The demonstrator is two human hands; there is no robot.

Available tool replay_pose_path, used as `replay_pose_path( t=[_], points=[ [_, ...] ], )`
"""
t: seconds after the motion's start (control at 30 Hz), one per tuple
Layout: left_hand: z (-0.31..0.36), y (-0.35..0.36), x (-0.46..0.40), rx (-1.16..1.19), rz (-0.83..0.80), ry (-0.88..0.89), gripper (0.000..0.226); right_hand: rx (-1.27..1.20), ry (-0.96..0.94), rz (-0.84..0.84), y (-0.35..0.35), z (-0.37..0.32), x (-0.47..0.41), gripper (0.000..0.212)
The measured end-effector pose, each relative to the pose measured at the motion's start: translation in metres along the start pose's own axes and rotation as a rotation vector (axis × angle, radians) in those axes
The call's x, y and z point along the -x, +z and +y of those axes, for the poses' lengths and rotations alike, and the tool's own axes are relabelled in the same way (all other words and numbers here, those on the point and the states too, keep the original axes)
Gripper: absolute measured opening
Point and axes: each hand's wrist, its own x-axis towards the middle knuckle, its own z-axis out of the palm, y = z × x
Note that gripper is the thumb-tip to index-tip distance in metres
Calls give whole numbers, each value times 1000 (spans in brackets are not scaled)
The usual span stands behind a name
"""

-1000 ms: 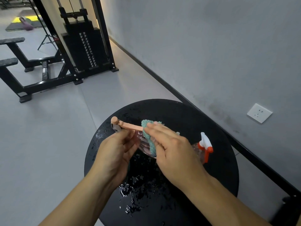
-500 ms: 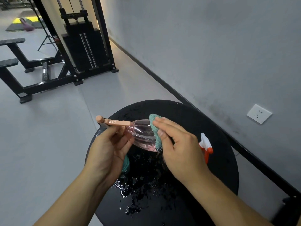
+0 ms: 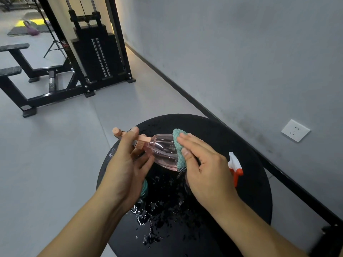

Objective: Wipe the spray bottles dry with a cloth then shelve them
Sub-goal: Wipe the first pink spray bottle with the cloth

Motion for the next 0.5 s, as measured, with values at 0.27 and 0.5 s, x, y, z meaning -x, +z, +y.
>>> replay_pose_path(
  t=[0.27,0.5],
  points=[
    [1,-4,3,1,22,-27,29,107,-101,-5,-1,4,-2,41],
    [-5,2,3,93,123,-12,30,158,-155,-58,-3,6,-1,41]
  ],
)
